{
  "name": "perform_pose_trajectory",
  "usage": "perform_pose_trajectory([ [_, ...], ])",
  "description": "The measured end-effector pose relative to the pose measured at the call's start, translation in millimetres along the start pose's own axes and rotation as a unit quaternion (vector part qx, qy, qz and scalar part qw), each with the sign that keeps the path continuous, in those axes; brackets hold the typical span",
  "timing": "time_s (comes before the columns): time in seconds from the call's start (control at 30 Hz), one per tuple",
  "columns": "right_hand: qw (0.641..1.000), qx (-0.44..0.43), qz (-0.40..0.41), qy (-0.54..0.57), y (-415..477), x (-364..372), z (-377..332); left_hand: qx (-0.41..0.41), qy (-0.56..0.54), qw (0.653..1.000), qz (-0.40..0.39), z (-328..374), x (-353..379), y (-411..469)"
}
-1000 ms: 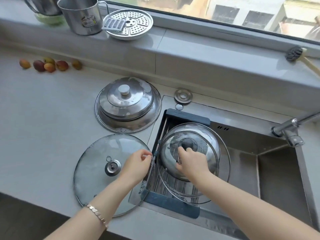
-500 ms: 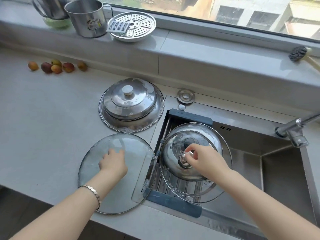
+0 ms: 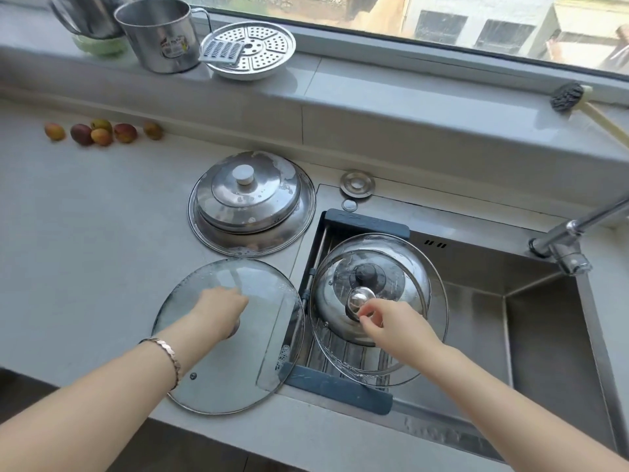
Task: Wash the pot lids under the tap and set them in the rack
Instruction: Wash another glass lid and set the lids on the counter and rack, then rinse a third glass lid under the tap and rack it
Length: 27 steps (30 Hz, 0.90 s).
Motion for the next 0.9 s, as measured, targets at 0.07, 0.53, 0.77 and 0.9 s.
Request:
perform_pose_trajectory([
  [0.07, 1.000, 0.002, -0.002, 0.007, 1, 0, -1, -0.029, 0.010, 0.999, -0.013, -2, 0, 1],
  [0.53, 0.999, -0.011, -0.039, 0.006, 5, 20, -22, -0.179, -0.347, 0.917, -0.080, -8, 40, -14],
  [0.77, 0.999, -0.013, -0.043, 0.005, 7, 27, -33, -0.155, -0.421, 0.887, -0.108, -8, 38, -16],
  [0.9, 0.999, -0.016, -0.042, 0.024, 7, 31, -37, -0.157, -0.458, 0.867, -0.112, -13, 33, -27],
])
Point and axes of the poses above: each hand's wrist, its own y-axis towards the middle knuckle, its own x-axis out of the palm, z = x × y, the point moved 3 cm from there along y, towards the middle knuckle, and after that the axes turned 9 degrees about -z, right-handed, at the moved point
